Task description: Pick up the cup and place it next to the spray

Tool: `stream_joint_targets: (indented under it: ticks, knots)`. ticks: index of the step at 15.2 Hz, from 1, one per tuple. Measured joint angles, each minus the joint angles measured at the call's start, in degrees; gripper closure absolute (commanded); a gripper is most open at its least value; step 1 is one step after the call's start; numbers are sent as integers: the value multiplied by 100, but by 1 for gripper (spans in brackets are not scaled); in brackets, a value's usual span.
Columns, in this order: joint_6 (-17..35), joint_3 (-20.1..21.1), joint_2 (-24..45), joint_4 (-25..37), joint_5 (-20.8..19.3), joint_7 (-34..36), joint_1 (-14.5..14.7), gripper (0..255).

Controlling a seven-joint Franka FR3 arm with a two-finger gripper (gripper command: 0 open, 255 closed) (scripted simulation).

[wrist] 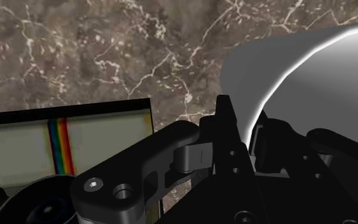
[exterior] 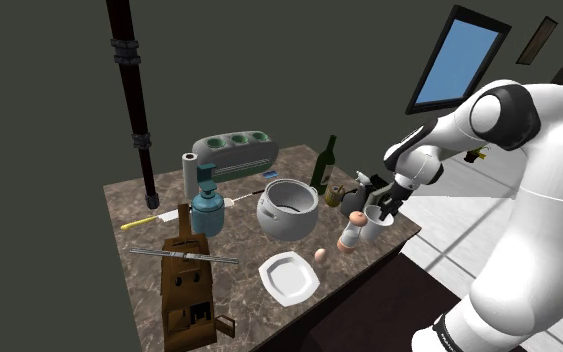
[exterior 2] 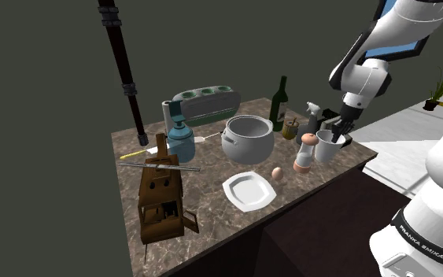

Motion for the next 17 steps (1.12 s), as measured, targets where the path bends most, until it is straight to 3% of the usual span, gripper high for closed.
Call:
stream_joint_targets:
  ticks: [5, 10, 11, 17]
  knots:
    - [205, 161, 332, 68, 286, -221, -109, 255]
    - [229, 178, 360, 69, 314, -245, -120, 255]
    - [229, 178, 360, 68, 315, -245, -121, 0]
    - [230, 178, 360, 69, 315, -246, -121, 0]
